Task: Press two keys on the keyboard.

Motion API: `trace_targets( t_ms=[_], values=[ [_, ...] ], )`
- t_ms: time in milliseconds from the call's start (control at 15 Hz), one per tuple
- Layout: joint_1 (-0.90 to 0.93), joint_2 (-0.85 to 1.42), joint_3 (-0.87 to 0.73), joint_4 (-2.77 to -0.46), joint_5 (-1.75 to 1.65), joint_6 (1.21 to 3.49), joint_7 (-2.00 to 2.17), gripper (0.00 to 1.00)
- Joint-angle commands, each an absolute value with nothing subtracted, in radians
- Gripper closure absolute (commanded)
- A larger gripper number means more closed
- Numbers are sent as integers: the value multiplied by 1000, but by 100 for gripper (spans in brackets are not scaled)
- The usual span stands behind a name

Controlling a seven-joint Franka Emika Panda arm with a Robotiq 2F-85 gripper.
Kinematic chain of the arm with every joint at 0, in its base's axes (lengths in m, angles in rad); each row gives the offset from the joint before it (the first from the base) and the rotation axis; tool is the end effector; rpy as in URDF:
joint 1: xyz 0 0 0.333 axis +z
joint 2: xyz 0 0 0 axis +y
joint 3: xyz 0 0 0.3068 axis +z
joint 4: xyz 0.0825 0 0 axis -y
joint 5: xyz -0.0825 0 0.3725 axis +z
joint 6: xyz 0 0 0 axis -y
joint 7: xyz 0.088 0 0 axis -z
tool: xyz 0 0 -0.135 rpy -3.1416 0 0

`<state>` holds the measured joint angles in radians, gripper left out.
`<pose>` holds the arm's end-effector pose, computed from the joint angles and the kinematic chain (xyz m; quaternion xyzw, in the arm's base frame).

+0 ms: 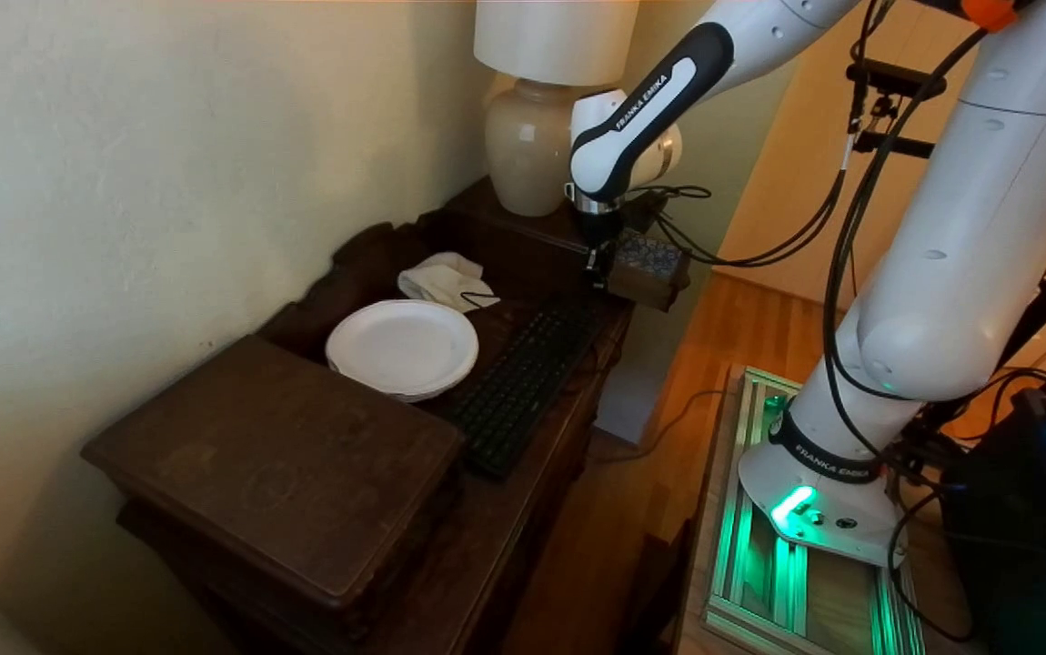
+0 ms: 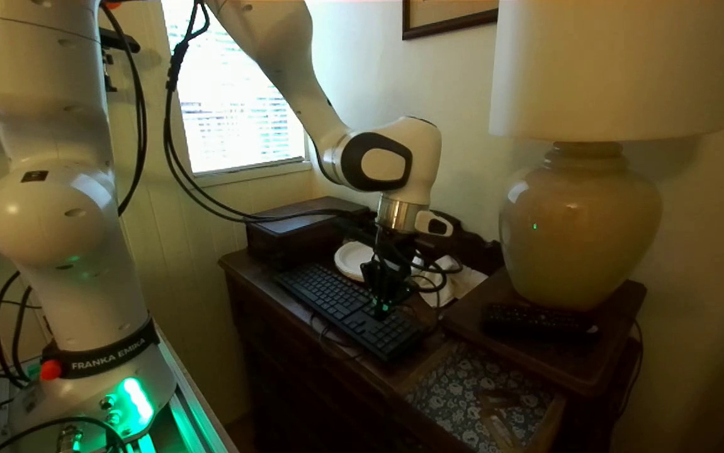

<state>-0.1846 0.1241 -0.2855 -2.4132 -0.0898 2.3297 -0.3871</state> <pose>0.4058 -0.2133 0.2199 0.9937 -0.0079 -0.1118 0.0003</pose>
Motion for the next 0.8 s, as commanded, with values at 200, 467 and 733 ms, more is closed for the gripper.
trace_targets(
  t_ms=[200, 467, 733],
  values=[
    [-225, 183, -250, -2420, -76, 2407, -359, 100],
    [-235, 210, -243, -2426, -79, 2477, -342, 100],
    [-240, 239, -238, -2429, -86, 2516, -322, 100]
  ],
)
